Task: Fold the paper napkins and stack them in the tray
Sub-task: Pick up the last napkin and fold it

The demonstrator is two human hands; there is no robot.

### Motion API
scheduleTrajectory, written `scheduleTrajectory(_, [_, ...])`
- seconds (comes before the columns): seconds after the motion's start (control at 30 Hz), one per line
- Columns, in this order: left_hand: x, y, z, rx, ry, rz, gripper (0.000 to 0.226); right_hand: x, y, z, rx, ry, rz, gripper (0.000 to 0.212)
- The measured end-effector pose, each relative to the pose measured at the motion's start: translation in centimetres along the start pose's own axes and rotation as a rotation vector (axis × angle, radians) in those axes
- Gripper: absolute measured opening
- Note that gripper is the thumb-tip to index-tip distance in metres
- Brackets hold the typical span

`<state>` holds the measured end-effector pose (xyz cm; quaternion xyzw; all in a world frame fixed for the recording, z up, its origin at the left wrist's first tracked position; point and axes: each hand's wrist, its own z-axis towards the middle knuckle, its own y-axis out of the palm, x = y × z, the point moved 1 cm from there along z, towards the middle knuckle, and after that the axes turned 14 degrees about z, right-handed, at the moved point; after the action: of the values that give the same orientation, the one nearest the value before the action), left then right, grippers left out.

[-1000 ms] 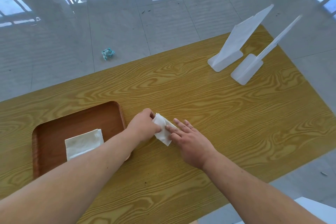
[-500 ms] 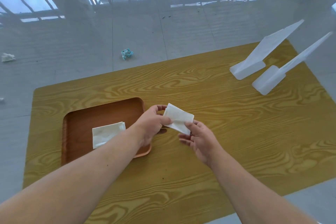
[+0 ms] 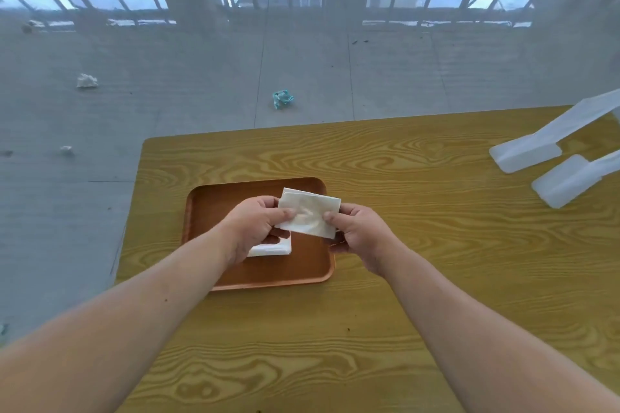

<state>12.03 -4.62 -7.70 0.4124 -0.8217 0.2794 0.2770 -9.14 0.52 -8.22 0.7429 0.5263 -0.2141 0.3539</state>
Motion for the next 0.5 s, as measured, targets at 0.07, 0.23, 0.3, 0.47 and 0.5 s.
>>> scheduleTrajectory(0.07, [-1.5,-1.5,-0.1,0.107,0.02,0.088,0.016,0.3,1.7,1.0,0.058,-0.041,-0.248,0.017])
scheduleTrajectory(0.23, [-6.4,-3.9,-0.4,0.306,-0.015,0.351,0.035,1.5,5.2,2.9,0.039,-0.073,-0.65,0.019])
scheduleTrajectory(0.3, [-7.7,-4.7,-0.6,0.348,-0.031,0.421,0.04,2.0,6.3,3.3,0.01,-0.059,-0.728,0.019])
scheduleTrajectory(0.47, [-9.0,-6.0,-0.6,0.384,-0.052,0.559,0.042,2.7,7.6,3.9,0.032,-0.084,-0.969,0.029])
scheduleTrajectory(0.5, [-9.1,-6.0,-0.5,0.383,-0.053,0.59,0.043,2.8,7.7,3.9,0.037,-0.099,-1.022,0.032])
